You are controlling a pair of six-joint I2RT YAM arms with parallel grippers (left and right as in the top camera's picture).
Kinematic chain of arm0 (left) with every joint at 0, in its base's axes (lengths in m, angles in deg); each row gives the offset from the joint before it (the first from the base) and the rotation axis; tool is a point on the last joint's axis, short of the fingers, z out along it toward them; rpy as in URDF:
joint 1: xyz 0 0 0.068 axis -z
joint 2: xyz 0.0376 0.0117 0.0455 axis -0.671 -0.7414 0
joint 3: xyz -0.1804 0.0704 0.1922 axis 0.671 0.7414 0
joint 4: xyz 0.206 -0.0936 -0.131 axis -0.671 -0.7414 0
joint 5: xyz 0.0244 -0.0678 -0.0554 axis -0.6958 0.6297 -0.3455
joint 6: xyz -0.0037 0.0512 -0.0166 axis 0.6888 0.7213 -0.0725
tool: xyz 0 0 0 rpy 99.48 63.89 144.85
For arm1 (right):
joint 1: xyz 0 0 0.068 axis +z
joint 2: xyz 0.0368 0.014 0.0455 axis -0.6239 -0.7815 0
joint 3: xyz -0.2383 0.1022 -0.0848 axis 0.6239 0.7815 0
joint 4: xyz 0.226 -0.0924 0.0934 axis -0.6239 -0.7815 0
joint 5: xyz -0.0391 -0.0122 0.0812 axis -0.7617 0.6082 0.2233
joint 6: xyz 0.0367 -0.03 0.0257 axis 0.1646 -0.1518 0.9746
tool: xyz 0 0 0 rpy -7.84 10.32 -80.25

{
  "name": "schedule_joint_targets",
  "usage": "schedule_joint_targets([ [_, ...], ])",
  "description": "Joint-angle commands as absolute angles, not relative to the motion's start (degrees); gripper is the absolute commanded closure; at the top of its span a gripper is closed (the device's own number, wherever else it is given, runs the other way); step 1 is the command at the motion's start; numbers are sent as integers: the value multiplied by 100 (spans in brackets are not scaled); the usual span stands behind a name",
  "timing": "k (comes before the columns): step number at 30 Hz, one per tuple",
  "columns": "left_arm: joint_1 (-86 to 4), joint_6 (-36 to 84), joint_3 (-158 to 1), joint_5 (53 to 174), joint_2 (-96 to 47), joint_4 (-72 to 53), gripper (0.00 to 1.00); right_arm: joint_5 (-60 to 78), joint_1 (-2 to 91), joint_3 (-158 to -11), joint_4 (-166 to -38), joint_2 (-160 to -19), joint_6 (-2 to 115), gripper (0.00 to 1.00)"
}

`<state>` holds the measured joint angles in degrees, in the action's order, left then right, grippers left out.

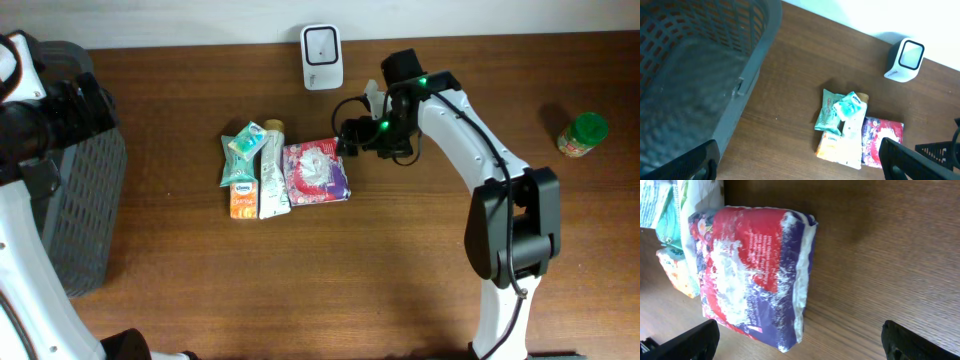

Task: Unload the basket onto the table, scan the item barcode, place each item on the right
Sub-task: 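Move the right gripper to the red-and-purple tissue pack and grasp it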

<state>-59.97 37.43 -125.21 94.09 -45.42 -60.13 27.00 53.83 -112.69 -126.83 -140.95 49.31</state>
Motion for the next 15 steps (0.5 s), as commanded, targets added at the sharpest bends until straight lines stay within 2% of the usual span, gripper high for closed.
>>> schedule_joint_targets([
  [1,-6021,3717,-12578,9409,-4472,-6022,1,2724,5564,-11216,-12672,-14137,4944,1],
  [9,-6021,3717,-12578,9409,-4472,-6022,1,2733,5743,-11177,-12672,-14545,4946,0],
  [11,-6021,3717,-12578,9409,-4472,-6022,1,2844,5746,-11164,-12668,-14668,4944,8],
  [14,-6021,3717,-12578,9409,-4472,-6022,1,3244,5781,-11135,-12482,-14939,4944,26],
  [15,-6021,3717,-12578,9409,-4472,-6020,1,3242,5826,-11087,-12427,-14987,4942,27],
])
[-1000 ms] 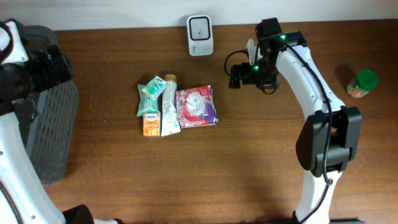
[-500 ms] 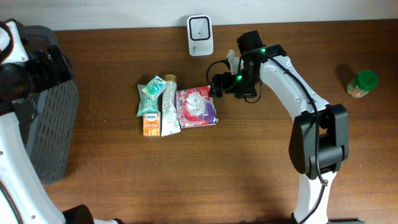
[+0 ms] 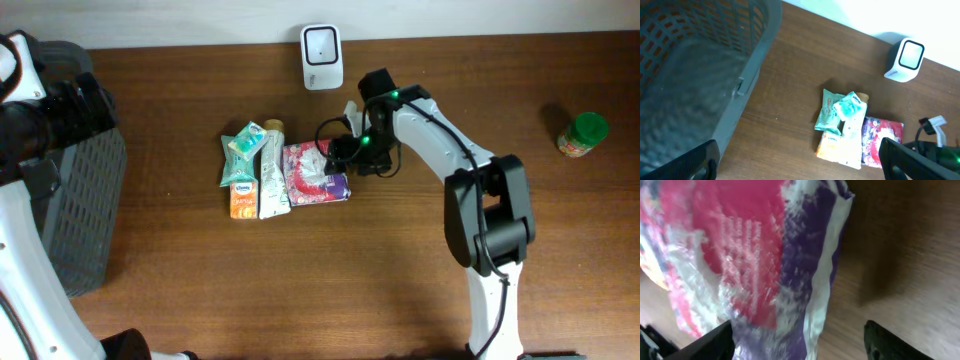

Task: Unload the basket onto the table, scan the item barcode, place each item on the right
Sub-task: 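Move the right gripper to the red-and-purple tissue pack and grasp it, then lift the tissue pack, rotate it, and raise it toward the scanner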

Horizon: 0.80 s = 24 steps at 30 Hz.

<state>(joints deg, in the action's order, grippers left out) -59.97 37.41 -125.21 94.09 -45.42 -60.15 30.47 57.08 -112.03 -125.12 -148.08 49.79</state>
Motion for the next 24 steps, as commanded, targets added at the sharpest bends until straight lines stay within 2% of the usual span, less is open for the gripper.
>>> schedule_joint_targets([
  [1,-6021,3717,-12578,9409,-4472,-6020,1,3242,5888,-11015,-12342,-15002,4942,27],
  [2,-6021,3717,-12578,9409,-4472,-6020,1,3238,5934,-10936,-12217,-15006,4929,30],
  [3,-6021,3717,-12578,9409,-4472,-6022,1,3203,5958,-10890,-12169,-15006,4924,39],
  [4,-6021,3717,-12578,9409,-4472,-6020,1,3176,5958,-10890,-12167,-15004,4924,60],
  [6,-6023,3717,-12578,9409,-4472,-6020,1,3174,5840,-11035,-12239,-15002,4924,91],
  [7,-6021,3717,-12578,9409,-4472,-6020,1,3050,5719,-11341,-12532,-14978,4924,96],
  [13,-6021,3717,-12578,9409,-4470,-6020,1,1065,5754,-13253,-14309,-14895,4553,96],
  [18,-6023,3717,-12578,9409,-4472,-6020,1,1251,5776,-13258,-14475,-14897,4542,96],
  [20,-6021,3717,-12578,9409,-4470,-6020,1,1646,5770,-13220,-14718,-14943,4140,96],
  [24,-6023,3717,-12578,9409,-4470,-6020,1,1830,5761,-12613,-14687,-14952,4102,96],
])
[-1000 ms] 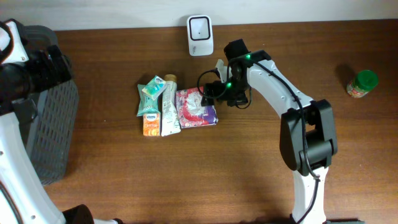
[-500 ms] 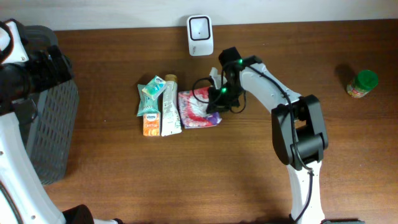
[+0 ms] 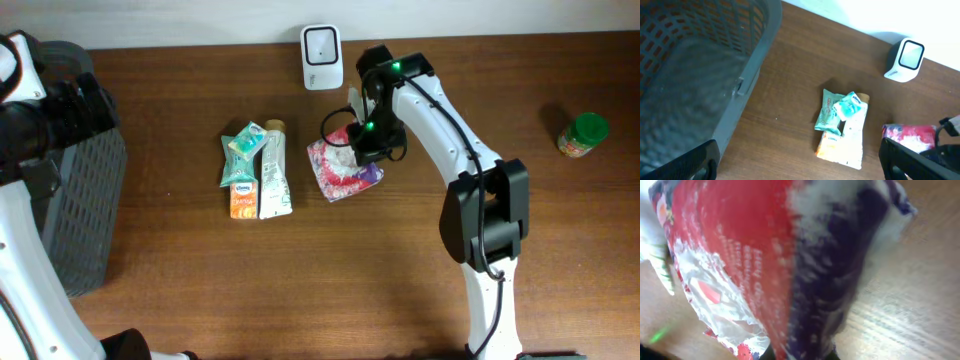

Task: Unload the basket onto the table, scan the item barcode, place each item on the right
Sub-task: 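Lift the tissue pack, rotate it, and raise it toward the scanner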

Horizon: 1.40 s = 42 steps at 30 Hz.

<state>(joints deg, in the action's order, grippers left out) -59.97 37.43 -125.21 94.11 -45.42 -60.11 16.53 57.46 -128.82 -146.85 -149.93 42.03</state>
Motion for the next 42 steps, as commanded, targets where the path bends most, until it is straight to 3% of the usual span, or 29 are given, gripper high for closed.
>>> schedule_joint_targets([
  [1,-6021,3717,-12578,9409,-4470,-6020,1,1830,5761,-12560,-14698,-14952,4102,96],
  [11,-6021,3717,-12578,9409,-4470,-6020,1,1600,5761,-12595,-14720,-14952,4105,96],
  [14,-6021,3717,-12578,9409,-4470,-6022,1,693,5783,-12993,-15035,-14950,4203,96],
  [18,-6021,3717,-12578,9409,-4470,-6020,1,-2611,5835,-13896,-15983,-14950,6159,96],
  [23,-6021,3717,-12578,9409,-4470,-6022,1,-2758,5982,-13225,-15813,-14952,6281,95],
  [25,-6021,3717,-12578,9409,-4470,-6020,1,-2616,6248,-13214,-15725,-14952,6279,89],
  [26,-6021,3717,-12578,9409,-4472,-6020,1,-2207,6557,-13214,-15592,-14952,6273,64],
  [28,-6021,3717,-12578,9409,-4470,-6022,1,-1770,6891,-13216,-15421,-14952,6214,43],
  [30,-6021,3717,-12578,9409,-4470,-6020,1,-1658,7326,-13216,-15229,-14952,6216,11],
  [35,-6021,3717,-12578,9409,-4470,-6020,1,562,7680,-13684,-14750,-14952,5457,3],
  [37,-6021,3717,-12578,9409,-4470,-6020,1,477,7483,-14232,-15008,-14950,5455,2],
  [42,-6021,3717,-12578,9409,-4470,-6020,1,547,5704,-14995,-15666,-14952,4911,1],
])
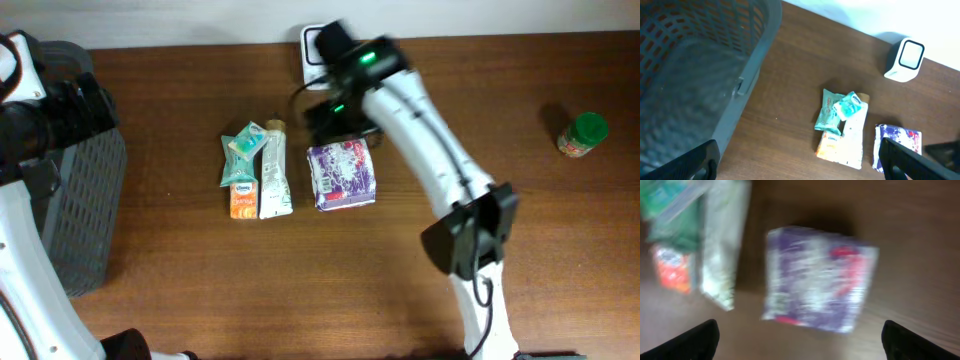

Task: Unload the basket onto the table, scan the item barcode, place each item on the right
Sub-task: 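Lift the tissue pack, rotate it, and raise it toward the scanner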

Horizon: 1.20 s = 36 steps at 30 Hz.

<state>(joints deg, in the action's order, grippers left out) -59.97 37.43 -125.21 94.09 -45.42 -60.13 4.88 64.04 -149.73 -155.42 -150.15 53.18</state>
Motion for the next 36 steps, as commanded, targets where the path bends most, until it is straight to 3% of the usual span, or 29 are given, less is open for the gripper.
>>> schedule_joint_targets([
  [1,-6021,3717,-12578,9409,-4470,-6022,1,661,5392,-14921,-15682,-14952,4754,1],
  [4,-6021,3717,-12578,9409,-4470,-6020,1,3012,4397,-14182,-15590,-14952,3077,1],
  [6,-6021,3717,-12578,9409,-4470,-6022,1,3662,4135,-13570,-15251,-14952,2926,1],
  [20,-6021,3717,-12578,9409,-4470,-6020,1,3500,4310,-12158,-14169,-14952,3165,0],
  [25,-6021,3717,-12578,9409,-4470,-6020,1,4851,4342,-11170,-13413,-14952,3058,9],
  [28,-6021,3717,-12578,9409,-4470,-6022,1,4916,4607,-10519,-12834,-14952,3152,27],
  [30,-6021,3717,-12578,9409,-4470,-6020,1,4879,4766,-10359,-12427,-14952,3523,55],
  [31,-6021,3717,-12578,9409,-4470,-6022,1,4872,4799,-10359,-12281,-14952,3615,66],
  [32,-6021,3717,-12578,9409,-4470,-6020,1,4872,4797,-10359,-12160,-14952,3838,69],
  [34,-6021,3717,-12578,9409,-4470,-6020,1,4897,4786,-10473,-12187,-14950,3860,96],
  [36,-6021,3717,-12578,9409,-4470,-6020,1,4897,4788,-10921,-12595,-14928,3836,96],
])
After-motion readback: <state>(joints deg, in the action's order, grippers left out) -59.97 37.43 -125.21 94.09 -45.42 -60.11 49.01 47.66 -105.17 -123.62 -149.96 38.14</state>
